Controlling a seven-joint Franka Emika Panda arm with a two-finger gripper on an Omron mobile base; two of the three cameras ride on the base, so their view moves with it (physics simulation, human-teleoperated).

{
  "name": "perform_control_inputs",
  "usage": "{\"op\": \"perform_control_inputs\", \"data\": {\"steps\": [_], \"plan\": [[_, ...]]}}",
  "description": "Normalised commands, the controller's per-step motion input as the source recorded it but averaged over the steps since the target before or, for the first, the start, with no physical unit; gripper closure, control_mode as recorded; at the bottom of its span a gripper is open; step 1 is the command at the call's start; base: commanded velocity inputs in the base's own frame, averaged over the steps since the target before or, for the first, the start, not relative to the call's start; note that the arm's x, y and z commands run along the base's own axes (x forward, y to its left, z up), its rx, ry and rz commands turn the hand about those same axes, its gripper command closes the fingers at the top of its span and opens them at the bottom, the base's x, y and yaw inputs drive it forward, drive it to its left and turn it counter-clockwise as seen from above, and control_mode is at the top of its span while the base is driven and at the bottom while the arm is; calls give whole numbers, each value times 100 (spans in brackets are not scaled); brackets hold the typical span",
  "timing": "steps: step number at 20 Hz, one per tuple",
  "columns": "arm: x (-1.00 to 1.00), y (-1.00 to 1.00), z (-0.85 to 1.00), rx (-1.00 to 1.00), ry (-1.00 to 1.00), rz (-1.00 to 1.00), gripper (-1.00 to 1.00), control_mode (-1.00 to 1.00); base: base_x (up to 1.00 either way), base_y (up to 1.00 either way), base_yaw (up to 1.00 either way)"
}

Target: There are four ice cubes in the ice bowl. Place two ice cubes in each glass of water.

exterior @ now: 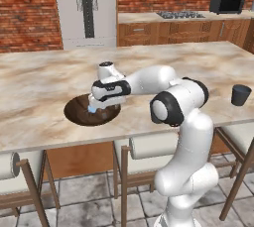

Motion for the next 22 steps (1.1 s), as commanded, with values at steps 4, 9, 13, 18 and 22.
{"op": "perform_control_inputs", "data": {"steps": [4,9,13,18,22], "plan": [[32,14,-37,-3,0,0,-100,-100,0,0,0],[29,11,-36,-2,0,0,-100,-100,0,0,0],[41,3,-33,-4,0,0,-100,-100,0,0,0],[44,2,-30,-4,0,0,-100,-100,0,0,0],[37,2,-29,-2,0,0,-100,-100,0,0,0]]}}
